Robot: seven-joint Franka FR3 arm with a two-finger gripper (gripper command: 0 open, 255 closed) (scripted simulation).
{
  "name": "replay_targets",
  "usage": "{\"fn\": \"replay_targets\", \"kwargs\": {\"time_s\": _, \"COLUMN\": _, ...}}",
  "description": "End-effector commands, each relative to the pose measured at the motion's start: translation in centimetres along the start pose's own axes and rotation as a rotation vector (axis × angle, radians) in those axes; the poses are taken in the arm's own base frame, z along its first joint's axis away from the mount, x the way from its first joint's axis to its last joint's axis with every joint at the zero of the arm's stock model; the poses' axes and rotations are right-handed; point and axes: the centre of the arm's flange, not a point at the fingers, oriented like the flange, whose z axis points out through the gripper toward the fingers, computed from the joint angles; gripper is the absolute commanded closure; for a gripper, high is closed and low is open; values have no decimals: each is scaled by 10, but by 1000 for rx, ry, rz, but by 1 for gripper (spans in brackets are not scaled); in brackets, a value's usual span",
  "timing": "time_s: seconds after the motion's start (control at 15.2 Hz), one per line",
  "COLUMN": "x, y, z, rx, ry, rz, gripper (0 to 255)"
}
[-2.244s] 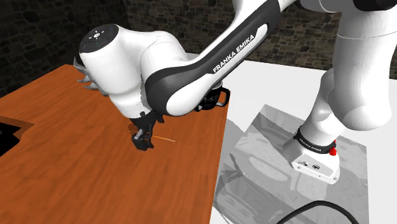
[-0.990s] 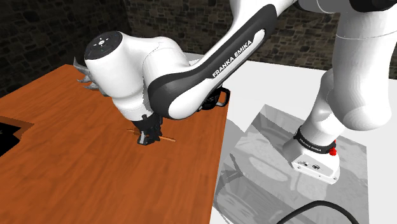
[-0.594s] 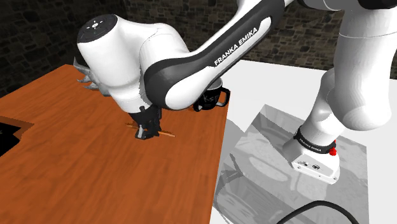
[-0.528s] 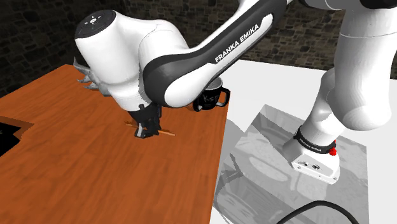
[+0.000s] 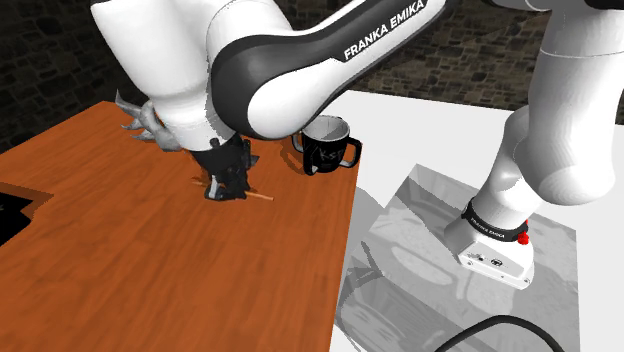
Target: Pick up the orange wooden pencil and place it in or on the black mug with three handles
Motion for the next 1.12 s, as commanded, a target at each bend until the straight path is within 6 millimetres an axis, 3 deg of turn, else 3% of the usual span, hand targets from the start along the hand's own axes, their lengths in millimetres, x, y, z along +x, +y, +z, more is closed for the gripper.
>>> {"fn": "replay_targets", "kwargs": {"time_s": 0.0, "x": -1, "y": 3, "z": -9, "rx": 0, "ry": 0, "rz": 0, "gripper": 255}}
{"fn": "replay_targets", "kwargs": {"time_s": 1.06, "x": -2, "y": 22, "z": -91, "rx": 0, "ry": 0, "rz": 0, "gripper": 255}}
